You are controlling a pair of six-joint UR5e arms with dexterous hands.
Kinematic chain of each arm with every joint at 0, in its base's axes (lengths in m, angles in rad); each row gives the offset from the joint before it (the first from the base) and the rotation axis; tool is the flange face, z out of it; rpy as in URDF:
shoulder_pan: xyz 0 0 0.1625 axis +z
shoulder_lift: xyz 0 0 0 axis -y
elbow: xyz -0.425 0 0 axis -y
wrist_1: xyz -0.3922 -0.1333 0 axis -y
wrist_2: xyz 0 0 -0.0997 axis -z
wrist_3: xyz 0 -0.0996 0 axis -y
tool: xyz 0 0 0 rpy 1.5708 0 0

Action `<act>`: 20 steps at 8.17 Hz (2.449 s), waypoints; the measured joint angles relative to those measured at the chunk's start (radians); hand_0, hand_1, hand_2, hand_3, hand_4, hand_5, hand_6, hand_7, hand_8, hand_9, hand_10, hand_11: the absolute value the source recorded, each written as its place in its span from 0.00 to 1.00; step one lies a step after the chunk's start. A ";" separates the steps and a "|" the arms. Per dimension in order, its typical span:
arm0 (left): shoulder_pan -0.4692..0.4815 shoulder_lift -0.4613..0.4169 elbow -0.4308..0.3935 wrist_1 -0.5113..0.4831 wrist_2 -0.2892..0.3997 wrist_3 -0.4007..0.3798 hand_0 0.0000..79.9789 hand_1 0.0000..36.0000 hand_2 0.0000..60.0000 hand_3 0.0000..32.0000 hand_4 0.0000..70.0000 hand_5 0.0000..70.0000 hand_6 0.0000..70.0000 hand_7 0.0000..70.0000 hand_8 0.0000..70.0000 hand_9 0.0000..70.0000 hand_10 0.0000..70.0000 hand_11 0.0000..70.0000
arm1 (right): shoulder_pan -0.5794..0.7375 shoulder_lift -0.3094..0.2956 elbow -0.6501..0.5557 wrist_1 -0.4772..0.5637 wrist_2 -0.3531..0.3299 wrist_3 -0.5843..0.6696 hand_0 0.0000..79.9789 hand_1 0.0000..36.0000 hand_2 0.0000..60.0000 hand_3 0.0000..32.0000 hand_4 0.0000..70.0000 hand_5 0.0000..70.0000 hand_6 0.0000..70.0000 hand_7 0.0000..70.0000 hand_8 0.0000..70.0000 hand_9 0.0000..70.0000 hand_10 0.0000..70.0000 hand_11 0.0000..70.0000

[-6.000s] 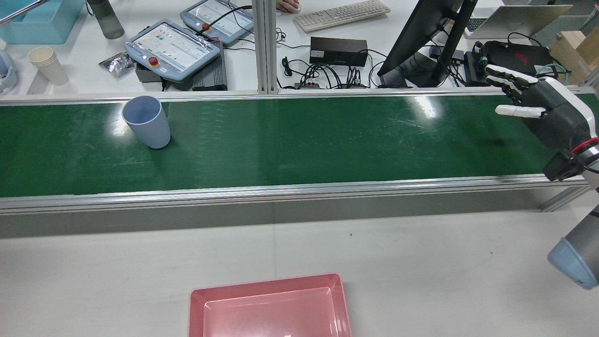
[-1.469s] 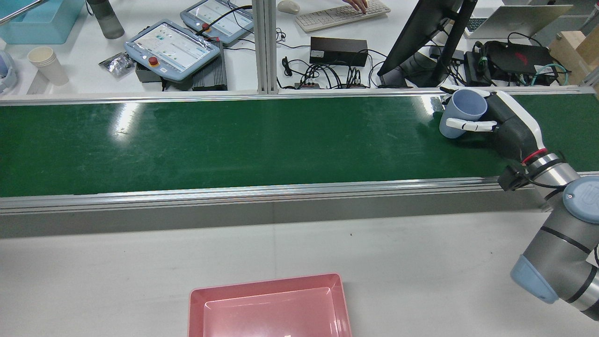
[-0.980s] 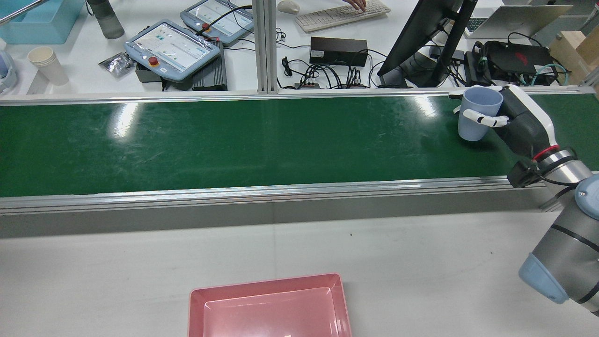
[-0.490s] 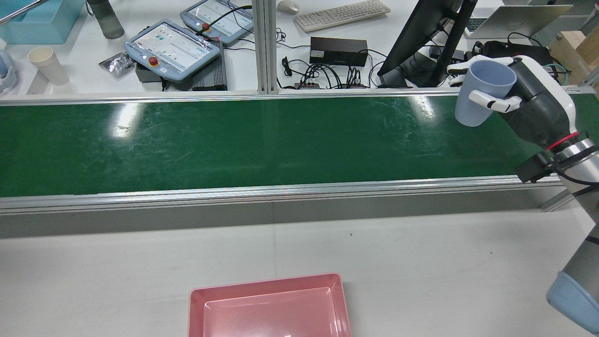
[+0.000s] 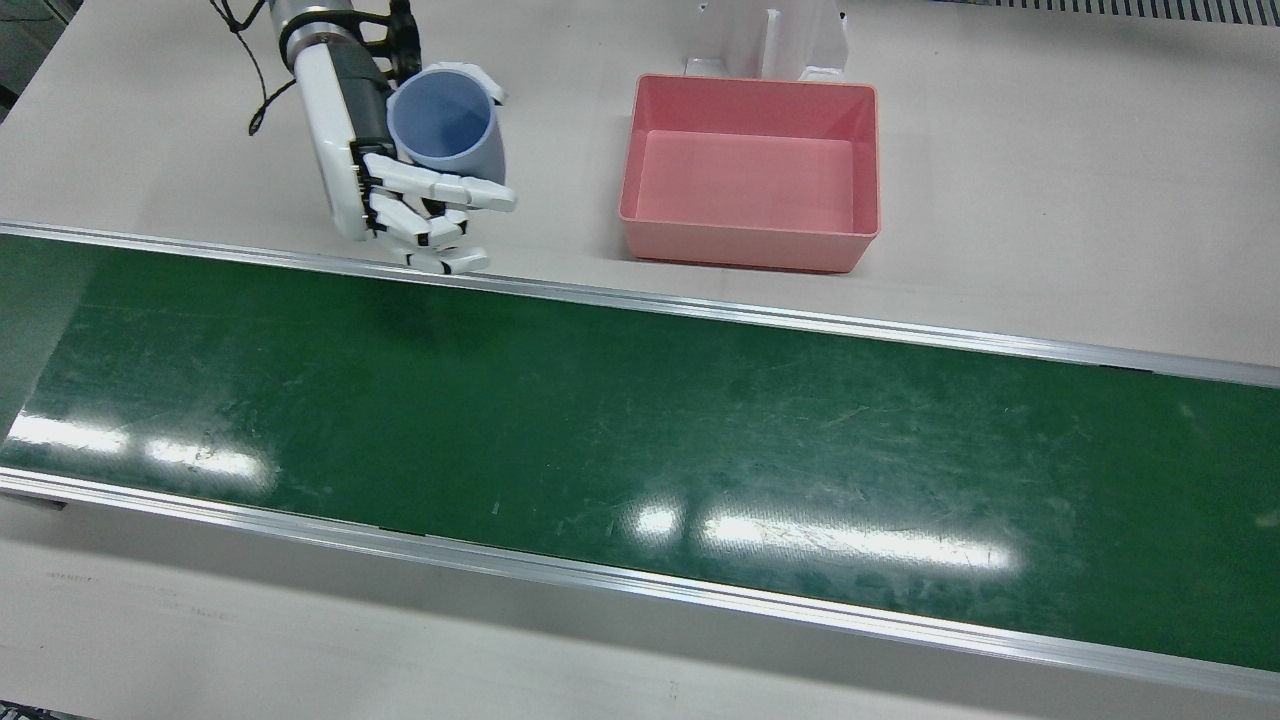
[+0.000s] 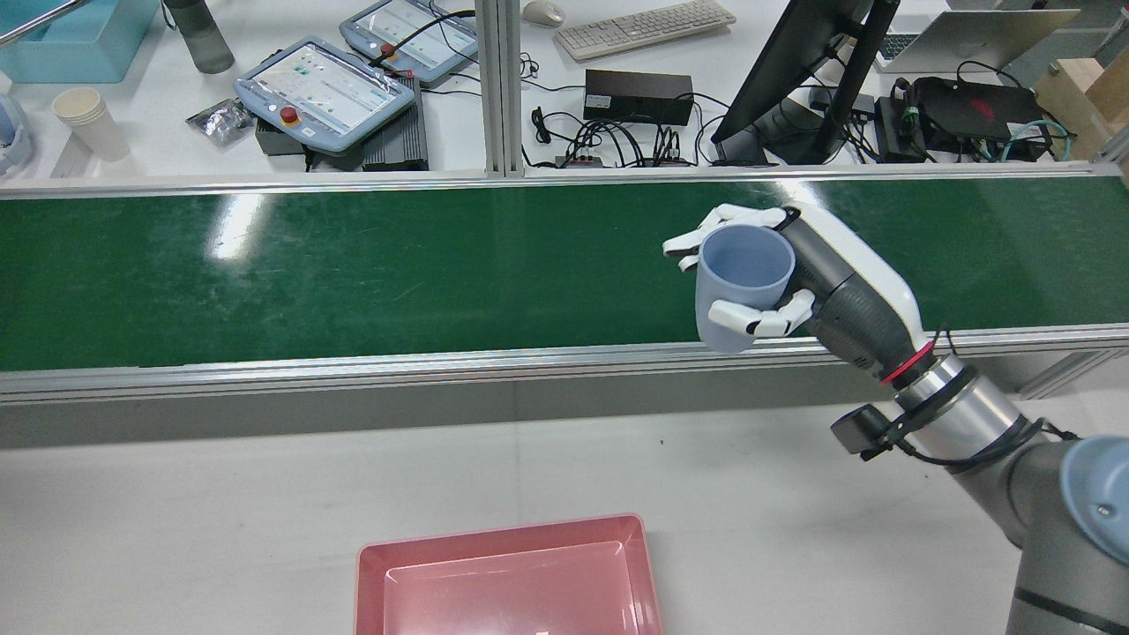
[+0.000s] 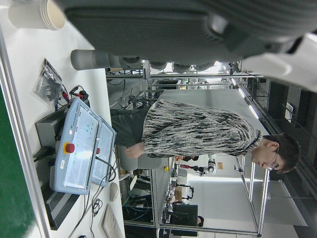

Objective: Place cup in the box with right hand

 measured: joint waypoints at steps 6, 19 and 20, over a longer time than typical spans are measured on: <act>0.000 0.000 0.001 0.000 0.000 0.000 0.00 0.00 0.00 0.00 0.00 0.00 0.00 0.00 0.00 0.00 0.00 0.00 | -0.389 0.067 0.000 0.008 0.161 -0.170 0.59 0.40 0.00 0.00 0.00 0.07 0.00 0.00 0.06 0.07 0.00 0.00; -0.001 0.000 0.000 -0.001 0.000 0.000 0.00 0.00 0.00 0.00 0.00 0.00 0.00 0.00 0.00 0.00 0.00 0.00 | 0.185 -0.159 -0.041 0.002 -0.134 0.266 0.59 0.38 0.06 0.00 0.00 0.08 0.07 0.21 0.16 0.21 0.00 0.00; -0.001 0.000 0.001 0.000 0.000 0.000 0.00 0.00 0.00 0.00 0.00 0.00 0.00 0.00 0.00 0.00 0.00 0.00 | 0.324 -0.174 -0.101 0.008 -0.221 0.328 0.58 0.37 0.04 0.00 0.00 0.08 0.07 0.21 0.16 0.21 0.00 0.00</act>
